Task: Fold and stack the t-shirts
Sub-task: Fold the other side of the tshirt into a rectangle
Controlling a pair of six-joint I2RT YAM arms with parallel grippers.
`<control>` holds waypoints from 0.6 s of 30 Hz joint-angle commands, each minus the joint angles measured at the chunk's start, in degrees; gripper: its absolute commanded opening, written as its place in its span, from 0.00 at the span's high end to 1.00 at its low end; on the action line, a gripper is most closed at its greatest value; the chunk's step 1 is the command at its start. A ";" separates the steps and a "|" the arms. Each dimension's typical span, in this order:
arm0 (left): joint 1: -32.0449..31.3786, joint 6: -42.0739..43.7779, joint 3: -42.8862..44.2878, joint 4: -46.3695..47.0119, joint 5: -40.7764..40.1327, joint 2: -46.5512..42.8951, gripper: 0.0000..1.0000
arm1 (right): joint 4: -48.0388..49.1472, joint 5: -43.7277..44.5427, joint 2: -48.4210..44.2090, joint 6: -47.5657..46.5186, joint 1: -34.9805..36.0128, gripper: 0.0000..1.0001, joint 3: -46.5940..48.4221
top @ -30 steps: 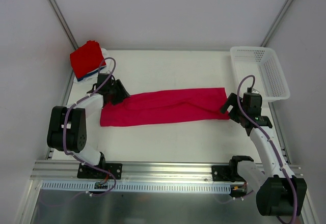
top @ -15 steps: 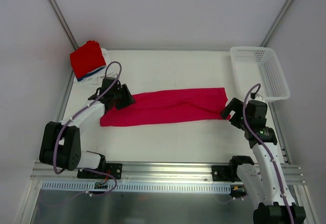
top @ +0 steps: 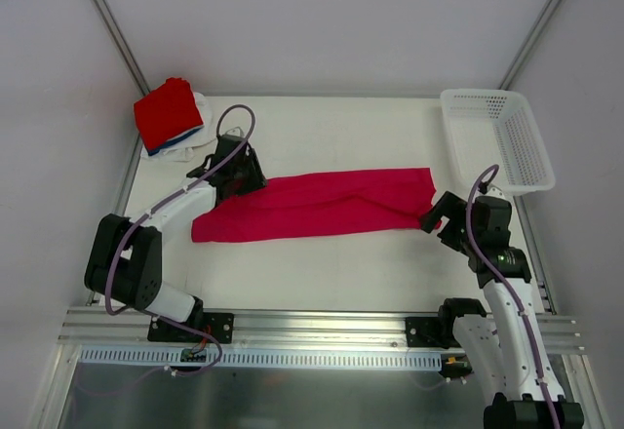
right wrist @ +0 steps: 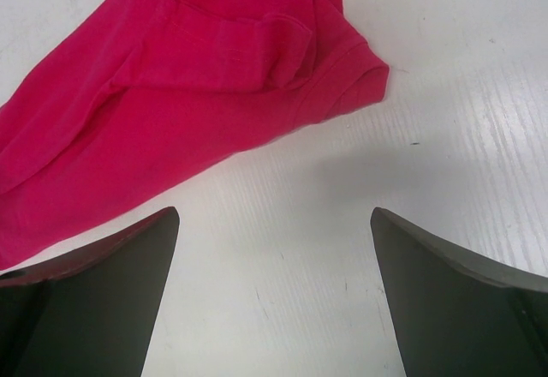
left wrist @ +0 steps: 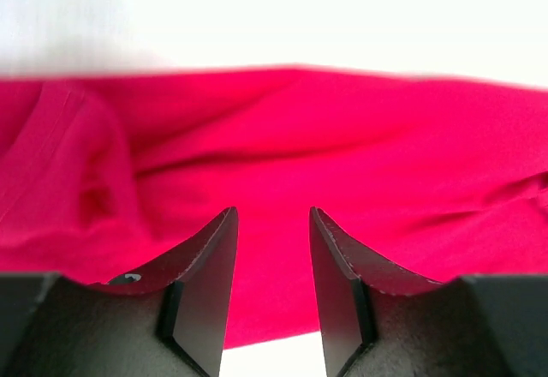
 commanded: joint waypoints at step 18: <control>-1.35 5.55 9.52 -1.94 -14.19 14.15 0.61 | 0.76 0.56 1.56 -1.48 -0.29 0.01 -0.34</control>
